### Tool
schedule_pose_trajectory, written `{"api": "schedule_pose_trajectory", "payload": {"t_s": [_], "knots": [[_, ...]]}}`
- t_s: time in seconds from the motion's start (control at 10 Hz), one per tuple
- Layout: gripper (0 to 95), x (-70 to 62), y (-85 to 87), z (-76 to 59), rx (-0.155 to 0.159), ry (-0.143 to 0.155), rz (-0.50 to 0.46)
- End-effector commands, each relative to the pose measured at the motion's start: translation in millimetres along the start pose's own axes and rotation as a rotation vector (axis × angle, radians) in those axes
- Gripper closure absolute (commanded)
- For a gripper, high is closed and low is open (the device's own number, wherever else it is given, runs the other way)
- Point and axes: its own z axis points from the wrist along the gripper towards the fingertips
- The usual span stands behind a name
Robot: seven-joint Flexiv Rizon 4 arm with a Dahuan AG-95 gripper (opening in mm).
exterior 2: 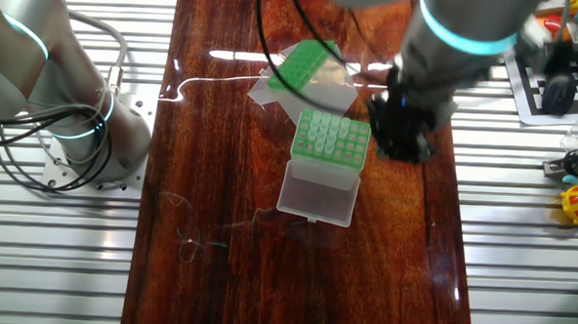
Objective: Transfer all large pipette tips from one holder to another
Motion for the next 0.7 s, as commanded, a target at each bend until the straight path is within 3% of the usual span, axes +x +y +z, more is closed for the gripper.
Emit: {"api": "schedule_pose_trajectory", "payload": {"t_s": [0.1, 0.7], "knots": [[95.0, 1.6, -0.4, -0.1, 0.003, 0.000, -0.004], [95.0, 2.1, -0.2, 0.2, 0.004, 0.024, 0.013]]}}
